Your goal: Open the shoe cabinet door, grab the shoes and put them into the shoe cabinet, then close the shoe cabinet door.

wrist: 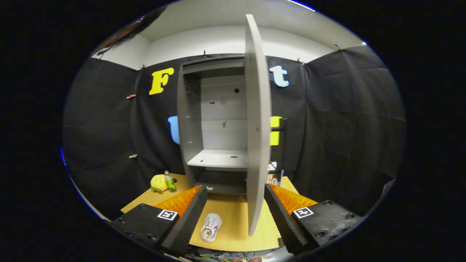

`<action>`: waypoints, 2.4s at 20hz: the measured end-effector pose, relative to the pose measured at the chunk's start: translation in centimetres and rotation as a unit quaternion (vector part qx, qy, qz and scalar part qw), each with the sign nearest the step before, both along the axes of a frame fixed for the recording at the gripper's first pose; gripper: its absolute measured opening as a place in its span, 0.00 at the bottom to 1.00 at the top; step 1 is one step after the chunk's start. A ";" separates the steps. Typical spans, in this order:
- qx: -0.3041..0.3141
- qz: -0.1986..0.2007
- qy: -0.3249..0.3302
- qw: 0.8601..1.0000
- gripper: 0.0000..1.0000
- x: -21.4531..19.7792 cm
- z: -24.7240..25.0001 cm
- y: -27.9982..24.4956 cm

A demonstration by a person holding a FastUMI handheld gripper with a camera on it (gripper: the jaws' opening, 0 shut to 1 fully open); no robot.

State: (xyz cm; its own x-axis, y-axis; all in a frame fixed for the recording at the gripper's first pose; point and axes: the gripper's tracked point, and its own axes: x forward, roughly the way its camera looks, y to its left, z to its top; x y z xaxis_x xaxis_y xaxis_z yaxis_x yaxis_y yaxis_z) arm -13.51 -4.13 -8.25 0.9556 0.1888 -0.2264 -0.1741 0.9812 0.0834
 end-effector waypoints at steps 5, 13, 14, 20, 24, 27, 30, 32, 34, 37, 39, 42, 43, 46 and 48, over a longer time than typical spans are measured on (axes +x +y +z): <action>0.026 0.043 0.116 0.992 1.00 -0.2 -8.3 5.0; 0.041 0.049 0.266 0.962 0.99 1.6 -23.1 10.4; 0.042 0.047 0.280 0.958 0.99 1.8 -25.2 10.9; 0.044 0.035 0.318 0.946 0.97 3.5 -34.3 13.0; 0.042 0.025 0.355 0.934 0.82 3.6 -40.3 14.0; 0.035 0.017 0.353 0.935 0.79 4.4 -42.9 14.3; 0.036 0.011 0.327 0.944 0.71 5.8 -44.0 14.5; 0.037 -0.001 0.297 0.954 0.68 7.3 -44.1 14.4; 0.042 -0.014 0.280 0.959 0.67 8.2 -44.4 14.4; 0.043 -0.033 0.249 0.967 0.63 9.5 -44.3 14.0; 0.028 -0.042 0.233 0.971 0.63 11.4 -44.7 13.6; 0.018 -0.060 0.204 0.977 0.33 13.6 -44.9 12.2; 0.022 -0.058 0.200 0.978 0.18 13.9 -44.9 12.4; 0.031 -0.050 0.193 0.979 0.10 15.6 -45.4 12.6; 0.004 -0.046 0.184 0.982 0.05 15.7 -44.2 12.0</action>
